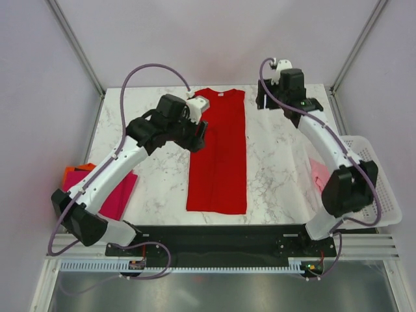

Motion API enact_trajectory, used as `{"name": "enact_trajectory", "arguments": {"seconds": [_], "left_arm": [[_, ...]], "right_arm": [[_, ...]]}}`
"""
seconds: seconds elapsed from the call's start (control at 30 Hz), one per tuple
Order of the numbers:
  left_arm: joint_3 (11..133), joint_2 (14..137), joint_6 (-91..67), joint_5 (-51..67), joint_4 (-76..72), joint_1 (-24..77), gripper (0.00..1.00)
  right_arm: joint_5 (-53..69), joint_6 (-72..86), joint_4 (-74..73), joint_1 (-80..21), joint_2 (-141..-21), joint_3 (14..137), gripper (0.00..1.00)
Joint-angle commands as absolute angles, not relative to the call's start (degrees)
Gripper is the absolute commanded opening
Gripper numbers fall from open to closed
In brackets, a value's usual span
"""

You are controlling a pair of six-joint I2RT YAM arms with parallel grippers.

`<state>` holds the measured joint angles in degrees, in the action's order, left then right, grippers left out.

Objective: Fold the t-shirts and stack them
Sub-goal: Fold the tshirt

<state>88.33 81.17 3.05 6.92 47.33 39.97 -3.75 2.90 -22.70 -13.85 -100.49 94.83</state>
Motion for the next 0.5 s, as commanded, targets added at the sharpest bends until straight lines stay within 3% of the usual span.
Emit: {"name": "enact_trajectory", "arguments": {"seconds": [0.0, 0.2, 0.47], "left_arm": [[78.8, 82.0, -14.7, 12.9, 47.5, 29.6, 0.60], [60.0, 78.8, -21.9, 22.7, 42.4, 20.1, 0.62], [42.7, 75.4, -26.2, 29.3, 37.3, 19.6, 0.62]], "right_arm": [[12.4, 13.0, -27.9, -14.5, -94.5, 75.4, 0.74], [29.2, 22.0, -29.6, -14.7, -79.4, 50.2, 0.68], [33.6, 27.0, -26.8, -18.2, -74.4, 36.4, 0.68]]}}
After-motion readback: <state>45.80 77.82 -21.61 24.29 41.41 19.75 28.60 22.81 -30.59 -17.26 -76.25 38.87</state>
